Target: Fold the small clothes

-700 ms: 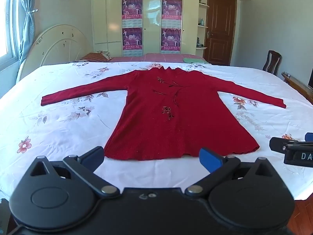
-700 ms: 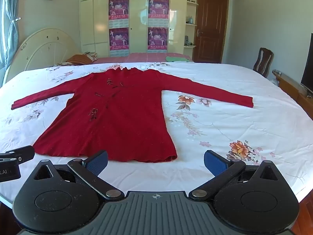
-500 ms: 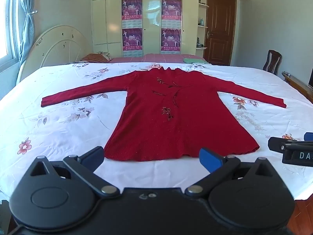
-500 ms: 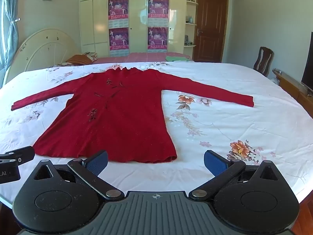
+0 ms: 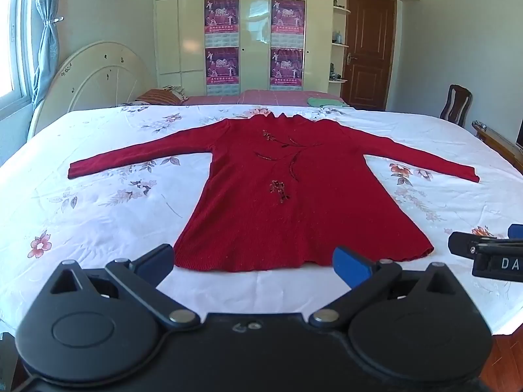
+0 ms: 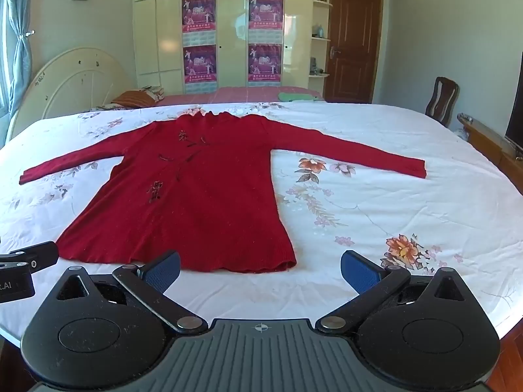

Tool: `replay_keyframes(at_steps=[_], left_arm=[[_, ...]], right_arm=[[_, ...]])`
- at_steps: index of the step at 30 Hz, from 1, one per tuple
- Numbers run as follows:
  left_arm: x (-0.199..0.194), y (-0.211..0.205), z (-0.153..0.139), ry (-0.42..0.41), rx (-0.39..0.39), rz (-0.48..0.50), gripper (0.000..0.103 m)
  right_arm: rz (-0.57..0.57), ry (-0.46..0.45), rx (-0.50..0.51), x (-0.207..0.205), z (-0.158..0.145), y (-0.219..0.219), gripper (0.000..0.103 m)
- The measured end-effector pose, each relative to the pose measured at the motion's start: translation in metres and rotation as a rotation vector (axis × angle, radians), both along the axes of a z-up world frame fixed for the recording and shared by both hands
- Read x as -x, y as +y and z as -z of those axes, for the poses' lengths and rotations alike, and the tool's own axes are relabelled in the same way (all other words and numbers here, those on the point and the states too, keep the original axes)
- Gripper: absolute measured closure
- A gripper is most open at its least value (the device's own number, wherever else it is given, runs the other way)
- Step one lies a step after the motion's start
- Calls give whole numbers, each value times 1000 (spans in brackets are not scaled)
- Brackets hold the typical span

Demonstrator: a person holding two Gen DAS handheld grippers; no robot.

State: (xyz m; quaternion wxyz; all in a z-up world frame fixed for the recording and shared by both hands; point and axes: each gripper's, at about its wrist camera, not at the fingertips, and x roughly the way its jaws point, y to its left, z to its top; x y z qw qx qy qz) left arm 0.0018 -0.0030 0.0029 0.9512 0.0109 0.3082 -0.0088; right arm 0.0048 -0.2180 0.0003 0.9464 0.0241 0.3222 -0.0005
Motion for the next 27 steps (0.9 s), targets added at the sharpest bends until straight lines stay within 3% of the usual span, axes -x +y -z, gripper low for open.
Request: replay_keyframes(at_steps=[27], left_arm=[[-1, -3, -3, -8, -4, 6, 0]], right_arm=[[-6, -2, -2, -3, -4, -1, 0]])
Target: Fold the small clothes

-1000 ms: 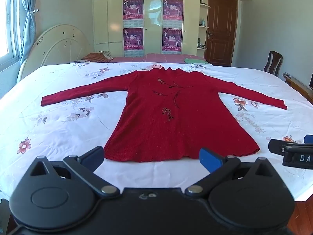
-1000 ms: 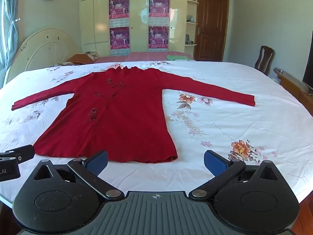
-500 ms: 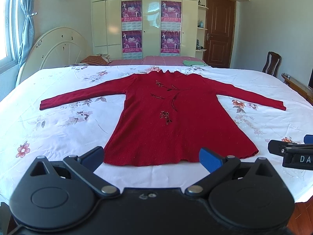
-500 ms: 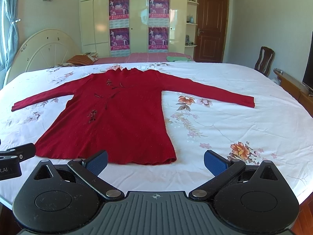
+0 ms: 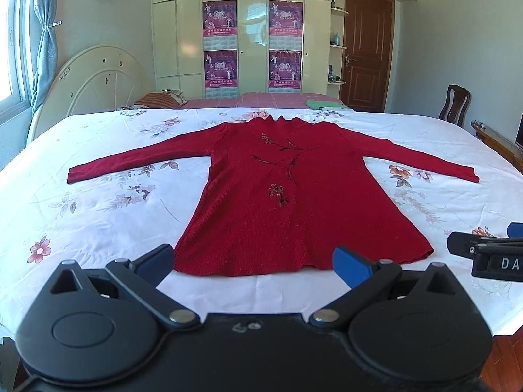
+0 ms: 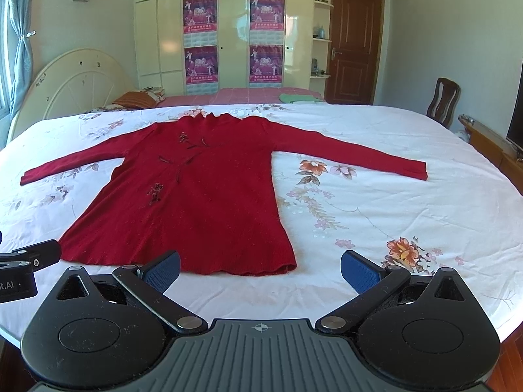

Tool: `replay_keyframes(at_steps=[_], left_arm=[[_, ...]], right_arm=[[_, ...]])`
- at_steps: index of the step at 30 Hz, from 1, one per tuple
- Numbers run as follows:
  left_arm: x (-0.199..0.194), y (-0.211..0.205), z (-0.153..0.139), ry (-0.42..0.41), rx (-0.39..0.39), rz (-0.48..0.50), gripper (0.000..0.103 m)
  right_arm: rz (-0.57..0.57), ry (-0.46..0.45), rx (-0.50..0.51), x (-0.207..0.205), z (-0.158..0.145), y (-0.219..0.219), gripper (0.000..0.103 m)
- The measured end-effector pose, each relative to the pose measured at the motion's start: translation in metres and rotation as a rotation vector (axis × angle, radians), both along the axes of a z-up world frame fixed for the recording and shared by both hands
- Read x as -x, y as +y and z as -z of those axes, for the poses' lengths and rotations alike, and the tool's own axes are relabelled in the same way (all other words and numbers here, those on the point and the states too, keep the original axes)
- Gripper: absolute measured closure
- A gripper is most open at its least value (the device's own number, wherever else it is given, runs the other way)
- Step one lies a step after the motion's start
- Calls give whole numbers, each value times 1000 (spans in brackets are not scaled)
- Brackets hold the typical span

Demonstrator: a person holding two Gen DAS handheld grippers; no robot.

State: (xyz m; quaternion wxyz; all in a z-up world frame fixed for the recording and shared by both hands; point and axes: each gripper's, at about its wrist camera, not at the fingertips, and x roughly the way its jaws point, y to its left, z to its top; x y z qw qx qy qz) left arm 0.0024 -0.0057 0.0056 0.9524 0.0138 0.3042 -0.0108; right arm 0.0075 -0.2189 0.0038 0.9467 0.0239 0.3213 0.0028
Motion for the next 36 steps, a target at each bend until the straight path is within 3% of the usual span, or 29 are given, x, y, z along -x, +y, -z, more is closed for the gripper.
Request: replay_keyframes(at_steps=[36], left_arm=[[-4, 9, 4, 9, 14, -7, 0]], right_arm=[[0, 8, 1, -3, 4, 5, 0]])
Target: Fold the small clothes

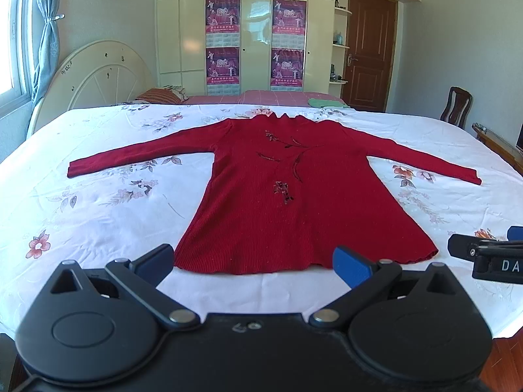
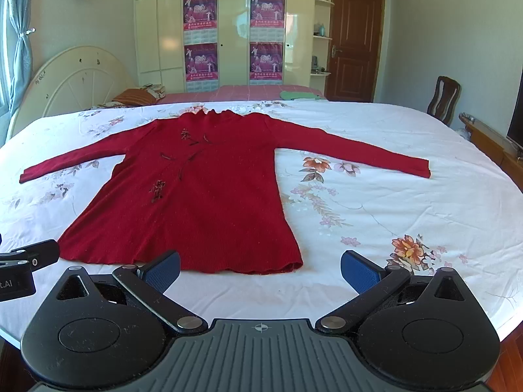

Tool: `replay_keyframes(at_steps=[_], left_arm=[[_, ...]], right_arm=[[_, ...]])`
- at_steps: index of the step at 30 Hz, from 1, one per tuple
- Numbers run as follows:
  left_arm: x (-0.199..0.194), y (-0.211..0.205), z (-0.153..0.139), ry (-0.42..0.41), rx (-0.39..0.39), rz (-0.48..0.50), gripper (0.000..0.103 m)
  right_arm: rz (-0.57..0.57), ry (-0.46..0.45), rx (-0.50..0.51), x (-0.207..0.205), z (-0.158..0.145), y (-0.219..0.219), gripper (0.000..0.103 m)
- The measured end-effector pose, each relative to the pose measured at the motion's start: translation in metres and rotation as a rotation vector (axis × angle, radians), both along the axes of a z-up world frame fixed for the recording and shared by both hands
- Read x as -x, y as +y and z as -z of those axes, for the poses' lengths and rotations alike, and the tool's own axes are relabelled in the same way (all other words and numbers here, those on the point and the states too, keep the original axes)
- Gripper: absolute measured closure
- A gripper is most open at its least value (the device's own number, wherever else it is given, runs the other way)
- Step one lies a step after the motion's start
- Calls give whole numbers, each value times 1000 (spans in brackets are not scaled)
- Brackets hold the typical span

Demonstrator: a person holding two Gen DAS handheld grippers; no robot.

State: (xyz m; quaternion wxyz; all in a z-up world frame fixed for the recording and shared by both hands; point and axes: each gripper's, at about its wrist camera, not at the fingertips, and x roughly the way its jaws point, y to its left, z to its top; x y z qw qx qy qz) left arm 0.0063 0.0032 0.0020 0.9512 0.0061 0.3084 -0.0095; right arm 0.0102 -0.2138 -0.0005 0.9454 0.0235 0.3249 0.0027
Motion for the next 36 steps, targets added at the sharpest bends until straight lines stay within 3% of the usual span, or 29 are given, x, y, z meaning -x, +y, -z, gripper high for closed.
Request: replay_keyframes(at_steps=[13, 19, 27, 28, 30, 31, 32, 33, 34, 35, 36], left_arm=[[-3, 0, 2, -4, 2, 3, 0], [-9, 10, 3, 13, 100, 1, 0], [-10, 8, 6, -8, 207, 106, 2], [-10, 7, 5, -17, 205, 100, 5], [-15, 5, 4, -17, 178, 84, 25], [-19, 5, 4, -7, 172, 79, 52], [-24, 5, 5, 5, 166, 63, 55], [-29, 6, 5, 9, 164, 49, 52], [-33, 6, 6, 5, 158, 38, 41], [-37, 6, 6, -3, 152, 23, 17], [-41, 7, 6, -18, 149, 10, 10]], right_arm=[[16, 1, -2, -3, 2, 1, 0], [23, -9, -8, -4, 2, -1, 0], [31, -23, -74, -6, 0, -10, 1], [32, -28, -84, -7, 0, -12, 1], [30, -39, -97, -9, -2, -15, 1], [30, -45, -93, -10, -2, -15, 7], [25, -50, -92, -11, -3, -16, 54], [35, -29, -80, -16, -2, -17, 72], [54, -13, -83, -22, 0, -19, 78], [55, -11, -104, -26, 2, -22, 78], [61, -11, -115, -30, 3, -25, 78]])
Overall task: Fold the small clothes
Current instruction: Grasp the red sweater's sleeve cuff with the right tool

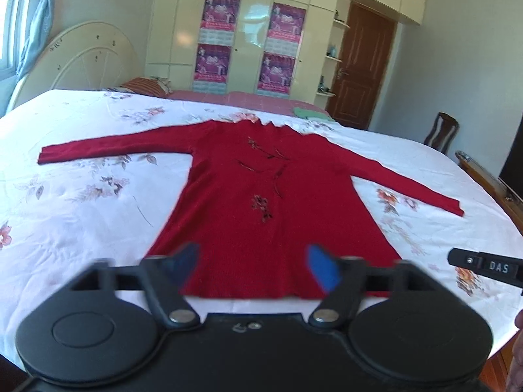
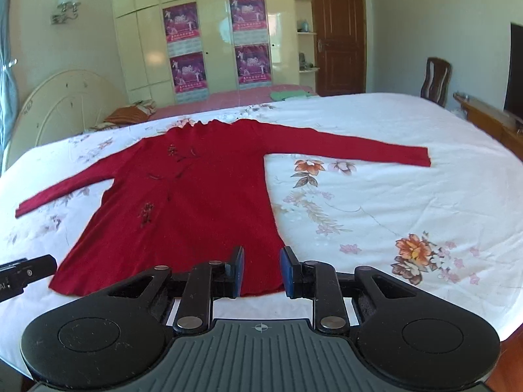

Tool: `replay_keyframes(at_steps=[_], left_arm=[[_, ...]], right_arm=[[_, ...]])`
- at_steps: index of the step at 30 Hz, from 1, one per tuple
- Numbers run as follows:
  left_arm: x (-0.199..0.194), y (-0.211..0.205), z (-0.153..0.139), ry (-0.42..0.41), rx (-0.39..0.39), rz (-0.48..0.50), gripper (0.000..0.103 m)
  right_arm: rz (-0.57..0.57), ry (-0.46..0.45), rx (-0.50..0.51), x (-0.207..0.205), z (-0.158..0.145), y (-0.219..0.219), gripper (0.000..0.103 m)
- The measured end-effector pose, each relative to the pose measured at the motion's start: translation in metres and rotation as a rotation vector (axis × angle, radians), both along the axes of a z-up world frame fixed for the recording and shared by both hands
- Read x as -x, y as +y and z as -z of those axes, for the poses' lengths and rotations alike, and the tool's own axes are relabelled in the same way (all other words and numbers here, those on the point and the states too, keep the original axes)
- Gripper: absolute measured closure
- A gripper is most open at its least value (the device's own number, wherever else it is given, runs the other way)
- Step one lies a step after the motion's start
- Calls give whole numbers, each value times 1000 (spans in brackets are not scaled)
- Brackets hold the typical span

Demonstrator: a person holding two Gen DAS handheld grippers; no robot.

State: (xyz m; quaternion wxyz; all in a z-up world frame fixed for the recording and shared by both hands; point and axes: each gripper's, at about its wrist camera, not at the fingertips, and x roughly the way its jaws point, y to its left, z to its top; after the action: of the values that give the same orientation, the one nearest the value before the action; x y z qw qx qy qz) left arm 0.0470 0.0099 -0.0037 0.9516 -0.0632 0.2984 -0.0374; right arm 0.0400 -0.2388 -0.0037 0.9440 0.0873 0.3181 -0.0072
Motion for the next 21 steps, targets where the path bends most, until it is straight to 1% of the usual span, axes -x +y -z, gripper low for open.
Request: replay_keyframes(at_steps=[2, 3, 4, 5, 6, 7, 8, 9, 10, 11, 12, 15, 16, 17, 18, 19, 21], left_arm=[[-9, -1, -1, -23, 9, -7, 9], [-16, -2, 0, -18, 16, -10, 8], [-25, -3, 1, -11, 31, -13, 8], [-33, -5, 2, -10, 38, -18, 8], [-41, -7, 2, -8, 39, -17, 8], [-49, -11, 3, -15, 30, -19, 8], [-56, -16, 2, -24, 10, -31, 8], [-67, -21, 2, -26, -14, -40, 8], [-79, -26, 2, -10, -20, -33, 8], [-90, -30, 3, 10, -20, -26, 8], [-105, -33, 5, 38, -15, -19, 8], [-140, -42, 7, 86, -9, -22, 8], [-152, -47, 10, 98, -24, -38, 8], [-163, -50, 13, 112, -37, -62, 8], [-173, -52, 17, 125, -41, -68, 8], [-183, -54, 22, 143, -38, -52, 8], [-200, -58, 29, 170, -38, -51, 10]], right_arm=[[15, -11, 1, -8, 2, -7, 76], [25, -14, 1, -13, 2, -11, 71], [33, -18, 0, -19, 3, -15, 54], [37, -26, -7, -26, 4, -21, 33], [51, -37, -9, -34, 5, -27, 24], [60, -47, -8, -41, 6, -34, 22], [54, -47, -15, -50, 6, -41, 23], [47, -55, -30, -57, 5, -49, 31], [35, -61, -49, -66, 5, -57, 66], [36, -48, -53, -76, 6, -65, 95], [49, -39, -59, -87, 7, -75, 100], [108, -45, -85, -113, 11, -108, 100], [136, -42, -91, -124, 14, -122, 93], [175, -32, -98, -135, 17, -135, 79], [212, -31, -123, -145, 21, -151, 72], [251, -34, -160, -154, 26, -169, 64], [340, -23, -248, -173, 37, -206, 64]])
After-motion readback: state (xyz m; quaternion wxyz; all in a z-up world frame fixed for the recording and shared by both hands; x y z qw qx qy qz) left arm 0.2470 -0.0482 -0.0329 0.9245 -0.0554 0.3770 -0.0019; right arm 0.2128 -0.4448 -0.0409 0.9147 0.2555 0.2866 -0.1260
